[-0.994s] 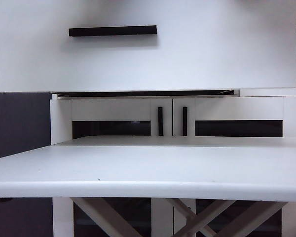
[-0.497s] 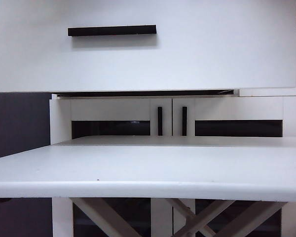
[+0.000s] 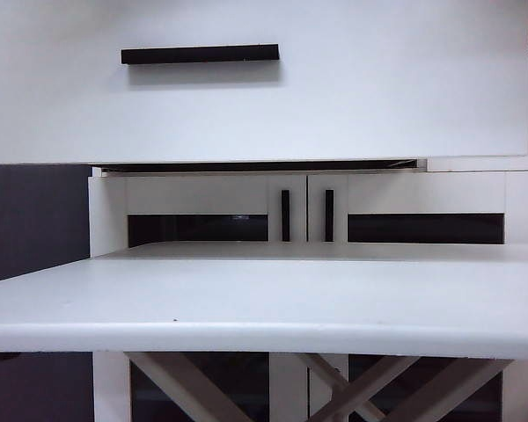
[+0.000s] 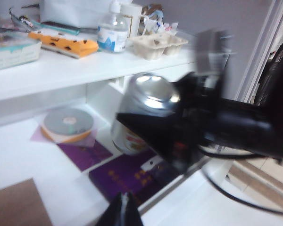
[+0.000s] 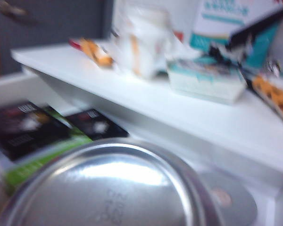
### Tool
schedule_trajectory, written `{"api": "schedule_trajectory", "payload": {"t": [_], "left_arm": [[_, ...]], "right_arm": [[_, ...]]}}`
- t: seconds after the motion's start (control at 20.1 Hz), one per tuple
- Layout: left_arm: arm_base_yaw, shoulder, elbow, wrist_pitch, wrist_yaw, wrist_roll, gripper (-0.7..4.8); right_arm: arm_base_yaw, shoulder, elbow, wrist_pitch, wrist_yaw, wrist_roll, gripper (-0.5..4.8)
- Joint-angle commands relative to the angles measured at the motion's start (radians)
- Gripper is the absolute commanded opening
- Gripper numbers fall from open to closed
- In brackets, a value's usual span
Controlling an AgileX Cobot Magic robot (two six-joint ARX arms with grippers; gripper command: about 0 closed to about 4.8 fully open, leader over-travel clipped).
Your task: Pick up a can of beer from the white table, open the left drawer, place the beer inside the drawer, and finally close the drawer.
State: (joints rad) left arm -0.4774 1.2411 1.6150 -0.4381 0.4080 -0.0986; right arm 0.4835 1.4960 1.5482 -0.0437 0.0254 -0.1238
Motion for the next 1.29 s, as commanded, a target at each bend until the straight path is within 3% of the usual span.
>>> {"api": "schedule_trajectory", "payload": {"t": [0.05,0.45,0.6,0.65,0.75,0.89,0.99,1.09,1.14,1.19,1.29], "left_arm": [[-0.002,-0.002,0.007,-0.055,-0.015,0.065,-0.06],[-0.003,0.01,0.007,-0.072,-0.029,0.065,-0.06],[-0.003,0.01,0.007,-0.071,-0.03,0.065,-0.06],[-0.003,0.01,0.007,-0.071,-0.03,0.065,-0.06],[-0.003,0.01,0.007,-0.071,-0.03,0.065,-0.06],[-0.003,0.01,0.007,-0.071,-0.03,0.065,-0.06],[-0.002,0.01,0.007,-0.071,-0.03,0.065,-0.06],[-0.002,0.01,0.007,-0.071,-0.03,0.065,-0.06],[-0.002,0.01,0.006,-0.071,-0.03,0.065,-0.06],[-0.002,0.01,0.006,-0.072,-0.03,0.065,-0.06],[-0.003,0.01,0.006,-0.077,-0.017,0.079,-0.06]], "right_arm": [[-0.02,0.035,0.042,0.013,-0.002,0.023,-0.01],[-0.034,0.1,0.066,-0.043,-0.005,0.019,0.03],[-0.034,0.1,0.066,-0.067,-0.042,0.015,3.99],[-0.034,0.1,0.066,-0.074,-0.061,0.015,4.01],[-0.034,0.098,0.066,-0.079,-0.073,0.015,4.79],[-0.034,0.093,0.066,-0.08,-0.069,0.015,4.79],[-0.034,0.068,0.066,-0.077,-0.054,0.014,3.79],[-0.034,0.036,0.066,-0.079,-0.023,0.01,3.41],[-0.034,0.018,0.066,-0.084,-0.02,0.01,2.23],[-0.034,-0.013,0.066,-0.101,-0.02,0.01,0.28],[-0.034,-0.061,0.066,-0.135,-0.021,0.01,-0.05]]}}
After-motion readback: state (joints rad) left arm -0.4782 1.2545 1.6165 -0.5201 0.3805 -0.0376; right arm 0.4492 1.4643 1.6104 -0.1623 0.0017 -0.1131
